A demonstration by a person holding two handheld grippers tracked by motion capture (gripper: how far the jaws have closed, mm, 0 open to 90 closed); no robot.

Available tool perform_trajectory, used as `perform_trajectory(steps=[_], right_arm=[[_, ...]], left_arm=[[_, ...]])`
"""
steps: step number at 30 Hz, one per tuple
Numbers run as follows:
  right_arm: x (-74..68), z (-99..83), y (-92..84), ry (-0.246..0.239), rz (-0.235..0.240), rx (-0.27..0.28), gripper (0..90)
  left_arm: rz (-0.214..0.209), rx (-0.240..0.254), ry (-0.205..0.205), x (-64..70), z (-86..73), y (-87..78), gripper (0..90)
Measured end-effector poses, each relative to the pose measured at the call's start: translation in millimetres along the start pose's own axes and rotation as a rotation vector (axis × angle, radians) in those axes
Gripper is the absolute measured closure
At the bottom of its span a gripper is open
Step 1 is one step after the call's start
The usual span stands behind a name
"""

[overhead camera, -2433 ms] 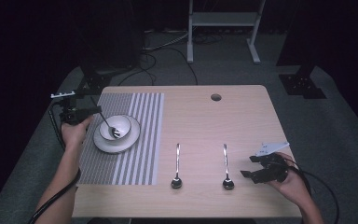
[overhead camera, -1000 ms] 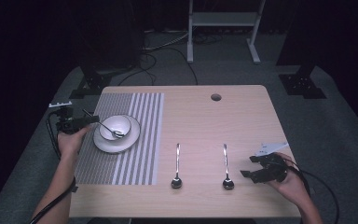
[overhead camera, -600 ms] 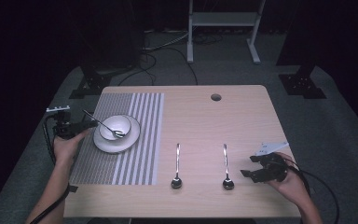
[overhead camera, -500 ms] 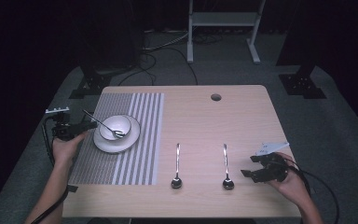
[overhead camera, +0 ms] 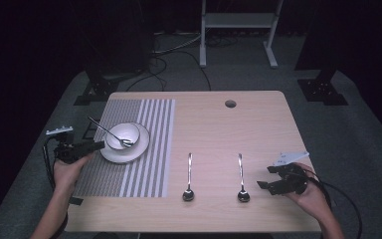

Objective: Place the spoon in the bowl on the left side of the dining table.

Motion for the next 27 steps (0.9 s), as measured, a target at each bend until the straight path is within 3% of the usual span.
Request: perform_trajectory(steps=[4,7,15,23,27], right_arm=[[0.8,-0.5,-1.7,0.002,-0.004,0.006,27.8],[0.8,-1.1,-2.1,0.003,-0.008,0.007,27.4],[0.0,-1.2,-1.6,0.002,-0.007,0.006,27.2],[-1.8,-1.3,-1.6,0.000,-0.006,0.005,27.1],[-0.9,-2.0,-3.0,0.007,-0.002,0.009,27.1]], left_arm=[[-0.008,-0.007,0.016,6.9,-5.7,-1.9,31.3],[0.009,-0.024,0.033,12.6,-9.5,-3.3,30.2],[-0.001,-0.017,0.046,23.2,-14.7,-5.0,25.9],[-0.034,-0.010,0.069,36.4,-18.4,-6.0,21.0],[-0.041,-0.013,0.103,45.7,-20.1,-5.0,19.6]])
Point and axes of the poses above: each handheld gripper's, and its own axes: y roughly forward along the jaws, z roughly out of its top, x roughly to its right, the point moved 3 cm from there along y, roughly forward along the jaws, and after that the axes turned 4 degrees about y, right-handed, at the moved point
